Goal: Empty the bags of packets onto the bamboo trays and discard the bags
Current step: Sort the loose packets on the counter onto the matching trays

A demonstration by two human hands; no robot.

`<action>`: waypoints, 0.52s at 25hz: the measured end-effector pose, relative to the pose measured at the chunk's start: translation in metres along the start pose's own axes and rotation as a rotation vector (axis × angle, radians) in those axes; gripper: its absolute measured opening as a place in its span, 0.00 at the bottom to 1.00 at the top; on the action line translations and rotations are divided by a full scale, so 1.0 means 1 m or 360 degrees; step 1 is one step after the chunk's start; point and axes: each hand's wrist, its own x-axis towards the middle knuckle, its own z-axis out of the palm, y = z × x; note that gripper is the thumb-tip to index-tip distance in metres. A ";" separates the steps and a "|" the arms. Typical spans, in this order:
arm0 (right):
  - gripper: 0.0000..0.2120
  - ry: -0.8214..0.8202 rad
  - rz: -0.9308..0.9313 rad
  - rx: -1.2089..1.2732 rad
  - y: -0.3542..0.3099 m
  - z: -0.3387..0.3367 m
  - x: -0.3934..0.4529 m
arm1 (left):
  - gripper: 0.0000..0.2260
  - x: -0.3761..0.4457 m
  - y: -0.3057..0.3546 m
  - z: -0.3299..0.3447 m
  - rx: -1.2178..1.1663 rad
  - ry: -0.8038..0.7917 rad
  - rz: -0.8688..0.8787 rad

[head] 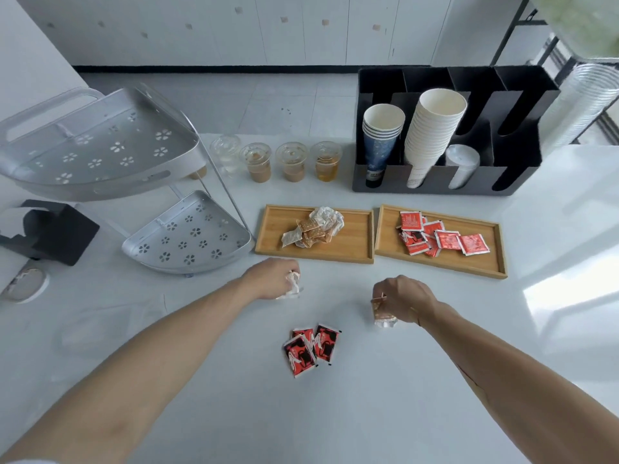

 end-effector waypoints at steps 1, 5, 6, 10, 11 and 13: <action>0.12 0.0055 -0.0008 -0.0020 -0.005 -0.011 0.013 | 0.14 0.011 -0.008 -0.014 0.0005 0.0038 -0.0058; 0.11 0.0181 -0.0009 -0.0117 -0.021 -0.045 0.057 | 0.12 0.053 -0.018 -0.056 0.0148 0.0038 -0.0172; 0.11 0.0195 -0.0010 -0.0132 -0.024 -0.051 0.069 | 0.12 0.062 -0.016 -0.061 0.0181 0.0016 -0.0165; 0.13 0.0240 0.0015 -0.0165 -0.028 -0.070 0.107 | 0.10 0.094 -0.007 -0.069 0.0394 0.0050 -0.0126; 0.13 0.0237 0.0023 -0.0163 -0.028 -0.072 0.114 | 0.12 0.099 -0.006 -0.070 0.0438 0.0074 -0.0142; 0.12 0.0233 0.0037 -0.0149 -0.030 -0.072 0.127 | 0.16 0.110 -0.010 -0.070 0.0446 0.0113 -0.0163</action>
